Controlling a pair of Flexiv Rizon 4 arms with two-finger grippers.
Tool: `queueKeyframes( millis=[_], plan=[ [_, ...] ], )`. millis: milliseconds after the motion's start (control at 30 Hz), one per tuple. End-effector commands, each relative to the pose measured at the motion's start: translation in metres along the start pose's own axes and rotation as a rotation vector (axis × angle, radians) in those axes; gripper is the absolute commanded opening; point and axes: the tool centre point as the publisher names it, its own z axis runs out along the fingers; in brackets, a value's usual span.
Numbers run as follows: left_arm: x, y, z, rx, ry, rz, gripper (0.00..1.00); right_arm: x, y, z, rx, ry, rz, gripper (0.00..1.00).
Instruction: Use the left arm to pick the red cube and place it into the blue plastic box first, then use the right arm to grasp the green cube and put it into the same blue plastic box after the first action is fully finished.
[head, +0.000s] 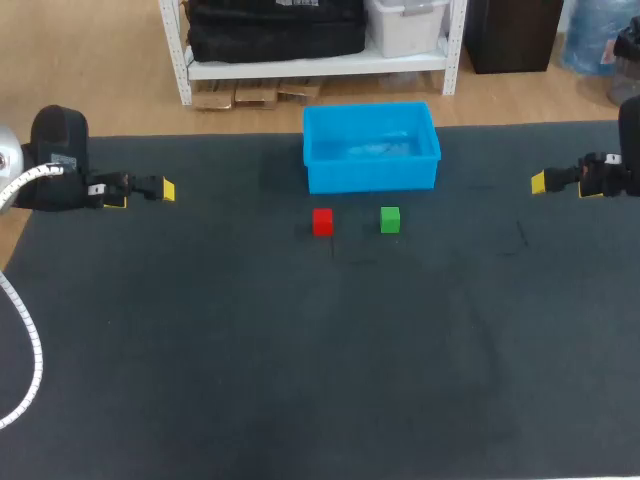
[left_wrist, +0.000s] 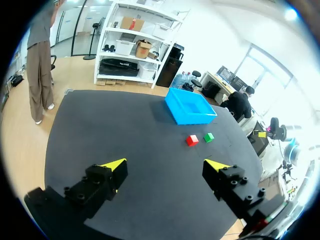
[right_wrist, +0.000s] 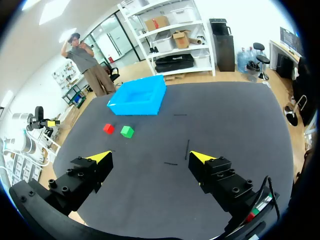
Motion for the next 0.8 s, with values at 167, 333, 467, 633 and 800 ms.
queueKeyframes(
  millis=[167, 333, 467, 633, 800],
  plan=[
    [0.002, -0.001, 0.000, 0.000, 0.005, -0.006, 1.00, 0.000, 0.000, 0.000, 0.001, 0.001, 0.000, 1.00],
    [0.003, -0.004, 0.002, -0.004, 0.015, -0.018, 1.00, 0.000, 0.000, 0.000, 0.001, 0.001, 0.000, 1.00],
    [0.001, -0.009, 0.002, -0.009, 0.022, -0.022, 1.00, 0.000, 0.000, 0.000, 0.001, 0.001, 0.000, 1.00],
    [-0.003, -0.016, 0.006, -0.044, 0.048, -0.024, 1.00, 0.000, 0.000, 0.000, 0.001, 0.001, 0.000, 1.00],
    [-0.008, -0.025, 0.013, -0.083, 0.087, -0.024, 1.00, 0.000, 0.000, 0.000, 0.001, 0.001, 0.000, 1.00]
  ],
)
